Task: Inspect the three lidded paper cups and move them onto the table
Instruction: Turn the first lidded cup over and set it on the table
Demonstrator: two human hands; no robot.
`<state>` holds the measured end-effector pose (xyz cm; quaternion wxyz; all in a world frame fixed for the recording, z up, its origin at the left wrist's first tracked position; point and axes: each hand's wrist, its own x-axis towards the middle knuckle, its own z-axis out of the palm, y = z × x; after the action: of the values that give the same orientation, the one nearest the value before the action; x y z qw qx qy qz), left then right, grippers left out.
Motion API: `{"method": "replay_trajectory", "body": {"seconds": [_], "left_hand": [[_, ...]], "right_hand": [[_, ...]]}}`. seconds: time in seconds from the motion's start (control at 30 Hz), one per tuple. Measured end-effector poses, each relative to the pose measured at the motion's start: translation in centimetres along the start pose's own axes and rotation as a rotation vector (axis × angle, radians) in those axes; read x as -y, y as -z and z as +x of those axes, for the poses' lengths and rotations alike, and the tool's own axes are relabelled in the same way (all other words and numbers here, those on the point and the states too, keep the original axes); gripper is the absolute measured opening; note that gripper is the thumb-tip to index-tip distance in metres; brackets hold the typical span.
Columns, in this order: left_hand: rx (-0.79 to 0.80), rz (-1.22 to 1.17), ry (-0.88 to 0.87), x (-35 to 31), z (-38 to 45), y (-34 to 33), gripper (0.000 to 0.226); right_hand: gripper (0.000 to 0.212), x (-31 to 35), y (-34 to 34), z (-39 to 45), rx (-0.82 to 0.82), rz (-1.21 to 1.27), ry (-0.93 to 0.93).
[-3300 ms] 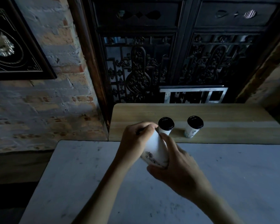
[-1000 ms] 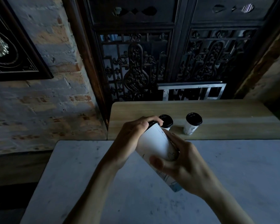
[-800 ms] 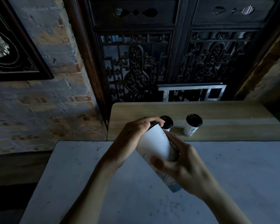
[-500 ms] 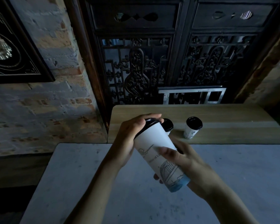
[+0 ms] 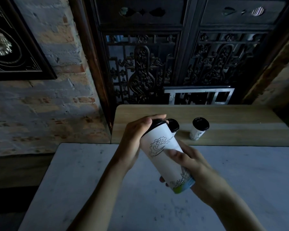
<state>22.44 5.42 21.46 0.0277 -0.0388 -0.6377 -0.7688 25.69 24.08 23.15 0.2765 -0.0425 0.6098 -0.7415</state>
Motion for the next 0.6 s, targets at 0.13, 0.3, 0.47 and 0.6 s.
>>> {"method": "replay_trajectory", "body": {"seconds": [0.13, 0.3, 0.47, 0.6], "left_hand": [[-0.056, 0.028, 0.011, 0.1, 0.3, -0.2, 0.048], [-0.083, 0.142, 0.009, 0.4, 0.7, -0.5, 0.038], [-0.020, 0.049, -0.019, 0.2, 0.0, 0.0, 0.049], [0.003, 0.085, -0.011, 0.2, 0.1, 0.1, 0.044]], "right_hand": [[0.038, -0.1, -0.2, 0.1, -0.062, -0.246, 0.097], [0.068, -1.3, -0.5, 0.7, -0.207, -0.922, 0.316], [0.044, 0.5, -0.5, 0.0, -0.059, -0.150, 0.074], [0.074, -0.1, 0.3, 0.2, 0.079, 0.162, -0.173]]}}
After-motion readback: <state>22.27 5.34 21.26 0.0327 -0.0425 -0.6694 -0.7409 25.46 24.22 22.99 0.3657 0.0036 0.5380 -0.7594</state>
